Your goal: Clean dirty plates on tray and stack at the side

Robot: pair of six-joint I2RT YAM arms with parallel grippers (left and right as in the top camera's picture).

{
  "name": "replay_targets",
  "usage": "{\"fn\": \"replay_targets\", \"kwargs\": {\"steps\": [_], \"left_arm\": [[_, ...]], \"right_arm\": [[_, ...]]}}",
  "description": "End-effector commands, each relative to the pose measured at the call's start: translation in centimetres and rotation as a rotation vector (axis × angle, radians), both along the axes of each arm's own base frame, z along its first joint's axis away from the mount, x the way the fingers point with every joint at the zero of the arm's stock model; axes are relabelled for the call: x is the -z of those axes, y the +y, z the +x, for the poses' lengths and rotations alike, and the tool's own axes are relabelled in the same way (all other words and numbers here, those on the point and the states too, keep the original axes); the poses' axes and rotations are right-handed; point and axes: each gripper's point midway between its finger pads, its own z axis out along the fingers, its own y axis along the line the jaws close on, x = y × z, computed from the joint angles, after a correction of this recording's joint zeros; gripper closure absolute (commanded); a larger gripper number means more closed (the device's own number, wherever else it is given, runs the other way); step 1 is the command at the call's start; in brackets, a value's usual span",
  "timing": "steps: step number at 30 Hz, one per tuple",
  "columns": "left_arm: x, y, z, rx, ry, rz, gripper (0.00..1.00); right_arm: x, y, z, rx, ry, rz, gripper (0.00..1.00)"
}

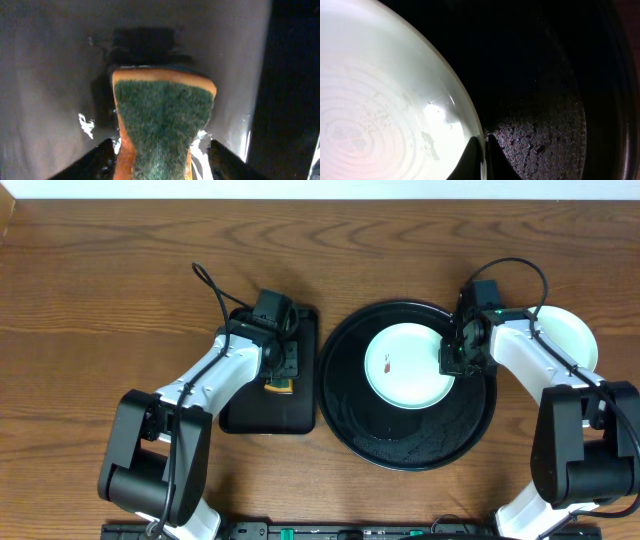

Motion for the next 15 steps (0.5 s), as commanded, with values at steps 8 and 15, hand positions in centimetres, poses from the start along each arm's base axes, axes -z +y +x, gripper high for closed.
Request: {"fn": "replay_targets", "kwargs": {"steps": [8, 15], "left_arm": [[1.4, -0.1, 0.6, -0.003, -0.006, 0.002, 0.37], [1.8, -0.1, 0.7, -0.003, 0.0, 0.004, 0.92]], "right_arm": [[0.0, -0.2, 0.2, -0.003, -0.012, -0.031, 0.99], [0.0, -0.2, 0.2, -0.003, -0.013, -0.031, 0.99]]}}
